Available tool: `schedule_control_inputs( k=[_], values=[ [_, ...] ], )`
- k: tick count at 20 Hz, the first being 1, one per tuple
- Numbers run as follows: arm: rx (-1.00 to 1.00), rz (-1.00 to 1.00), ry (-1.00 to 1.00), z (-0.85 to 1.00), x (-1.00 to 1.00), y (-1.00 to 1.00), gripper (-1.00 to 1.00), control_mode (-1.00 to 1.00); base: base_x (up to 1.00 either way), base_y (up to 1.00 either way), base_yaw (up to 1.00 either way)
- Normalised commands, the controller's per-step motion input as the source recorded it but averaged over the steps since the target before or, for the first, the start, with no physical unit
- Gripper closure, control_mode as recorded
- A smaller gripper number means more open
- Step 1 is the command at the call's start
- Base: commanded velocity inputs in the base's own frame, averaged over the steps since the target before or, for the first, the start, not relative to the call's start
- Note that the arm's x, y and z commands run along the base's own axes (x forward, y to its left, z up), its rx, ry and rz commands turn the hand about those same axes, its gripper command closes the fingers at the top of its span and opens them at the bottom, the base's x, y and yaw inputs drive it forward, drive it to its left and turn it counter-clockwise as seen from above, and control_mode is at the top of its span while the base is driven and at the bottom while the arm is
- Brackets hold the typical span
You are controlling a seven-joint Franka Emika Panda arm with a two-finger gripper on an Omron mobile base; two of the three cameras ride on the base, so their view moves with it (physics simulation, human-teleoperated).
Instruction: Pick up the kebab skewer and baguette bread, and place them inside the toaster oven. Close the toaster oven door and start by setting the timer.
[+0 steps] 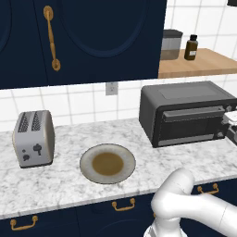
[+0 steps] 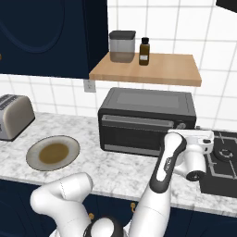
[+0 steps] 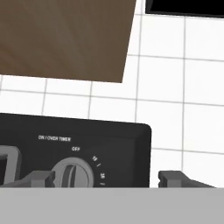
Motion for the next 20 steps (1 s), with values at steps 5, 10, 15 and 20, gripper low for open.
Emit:
schedule_control_inputs(
  k=[5,10,15,20],
  values=[
    [0.00,-0.08,0.00,0.00,0.30,0.00,1.00,-1.00,0.00,0.00,0.00],
    [0.00,-0.09,0.00,0.00,0.23,0.00,1.00,-1.00,0.00,0.00,0.00],
    [0.00,-0.11,0.00,0.00,0.23,0.00,1.00,-1.00,0.00,0.00,0.00],
    [-0.01,-0.11,0.00,0.00,0.12,0.00,1.00,-1.00,0.00,0.00,0.00]
  ],
)
